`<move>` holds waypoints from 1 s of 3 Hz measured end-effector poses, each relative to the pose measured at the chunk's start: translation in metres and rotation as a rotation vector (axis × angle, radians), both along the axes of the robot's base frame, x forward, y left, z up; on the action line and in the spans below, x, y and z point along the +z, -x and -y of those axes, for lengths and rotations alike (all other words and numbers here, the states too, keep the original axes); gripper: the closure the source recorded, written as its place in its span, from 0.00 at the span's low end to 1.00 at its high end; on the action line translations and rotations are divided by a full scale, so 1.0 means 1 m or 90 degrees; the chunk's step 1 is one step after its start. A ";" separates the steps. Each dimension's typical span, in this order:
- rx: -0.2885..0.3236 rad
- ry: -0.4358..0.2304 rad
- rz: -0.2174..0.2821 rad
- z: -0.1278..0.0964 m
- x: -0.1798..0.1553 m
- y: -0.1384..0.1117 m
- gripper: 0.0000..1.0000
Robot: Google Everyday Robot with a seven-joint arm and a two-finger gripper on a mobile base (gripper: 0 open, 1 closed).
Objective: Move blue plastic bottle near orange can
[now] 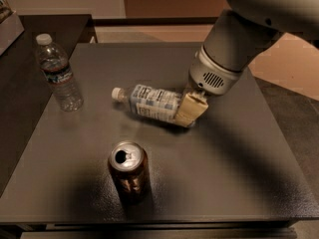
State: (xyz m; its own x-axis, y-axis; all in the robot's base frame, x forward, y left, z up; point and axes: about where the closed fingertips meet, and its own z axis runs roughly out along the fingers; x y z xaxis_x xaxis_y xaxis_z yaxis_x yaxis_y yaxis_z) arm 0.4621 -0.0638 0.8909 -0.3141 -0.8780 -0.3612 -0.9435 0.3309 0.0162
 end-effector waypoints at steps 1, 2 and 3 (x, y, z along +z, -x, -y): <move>0.023 0.015 -0.029 -0.006 -0.007 0.032 1.00; 0.050 0.025 -0.044 -0.012 -0.012 0.058 1.00; 0.064 0.032 -0.046 -0.016 -0.016 0.073 0.84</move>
Offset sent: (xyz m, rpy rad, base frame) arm -0.0884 0.0178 -0.0187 -0.0605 0.1056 0.1259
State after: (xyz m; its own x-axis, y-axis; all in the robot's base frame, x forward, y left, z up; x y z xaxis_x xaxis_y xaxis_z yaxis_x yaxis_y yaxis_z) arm 0.3889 -0.0478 0.8752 -0.2474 -0.9228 -0.2952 -0.9689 0.2370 0.0713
